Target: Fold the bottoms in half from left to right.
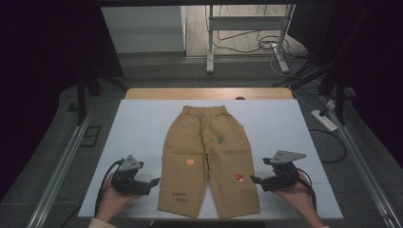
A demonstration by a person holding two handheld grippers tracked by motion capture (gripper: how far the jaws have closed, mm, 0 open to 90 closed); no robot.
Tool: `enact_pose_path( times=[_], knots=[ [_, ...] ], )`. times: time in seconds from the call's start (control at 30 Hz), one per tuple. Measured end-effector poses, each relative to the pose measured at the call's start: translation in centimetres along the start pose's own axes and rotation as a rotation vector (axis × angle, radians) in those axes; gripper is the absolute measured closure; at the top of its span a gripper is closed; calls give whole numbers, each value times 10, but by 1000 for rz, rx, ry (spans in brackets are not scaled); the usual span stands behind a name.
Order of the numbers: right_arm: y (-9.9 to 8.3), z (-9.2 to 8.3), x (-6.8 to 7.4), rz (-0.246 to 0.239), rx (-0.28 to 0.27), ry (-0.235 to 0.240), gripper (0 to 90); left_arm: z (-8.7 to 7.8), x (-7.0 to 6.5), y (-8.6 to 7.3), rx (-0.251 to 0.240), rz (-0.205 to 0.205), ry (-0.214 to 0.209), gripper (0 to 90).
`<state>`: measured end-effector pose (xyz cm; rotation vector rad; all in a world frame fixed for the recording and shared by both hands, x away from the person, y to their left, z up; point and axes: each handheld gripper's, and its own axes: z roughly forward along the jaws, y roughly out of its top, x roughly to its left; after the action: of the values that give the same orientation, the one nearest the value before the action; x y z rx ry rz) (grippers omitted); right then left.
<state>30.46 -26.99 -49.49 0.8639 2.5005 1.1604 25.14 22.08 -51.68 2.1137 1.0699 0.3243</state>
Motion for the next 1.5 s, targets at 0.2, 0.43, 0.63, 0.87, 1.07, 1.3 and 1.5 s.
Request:
enact_pose_path(
  times=[0.2, 0.43, 0.63, 0.87, 1.07, 1.3, 1.5],
  knots=[
    [1, 2, 1, -1, 1, 8, 142, 0, 2, -1, 0, -7, -1, 91],
    [3, 4, 4, -7, 1, 13, 146, 0, 4, 0, -3, -11, 2, 93],
    [6, 8, 6, -10, 4, 22, 147, 1, 4, 2, -8, 0, 3, 95],
    [10, 11, 11, -17, -1, 30, 149, 0, 5, 3, -17, 0, 1, 95],
    [15, 15, 16, -26, -6, 49, 150, 0, 5, 4, -19, 3, 0, 96],
    [21, 21, 25, -40, -7, 68, 151, 1, 6, 5, -20, 2, -2, 96],
    [26, 27, 30, -42, -7, 84, 152, -1, 7, 5, -33, 4, 1, 98]
  ],
)
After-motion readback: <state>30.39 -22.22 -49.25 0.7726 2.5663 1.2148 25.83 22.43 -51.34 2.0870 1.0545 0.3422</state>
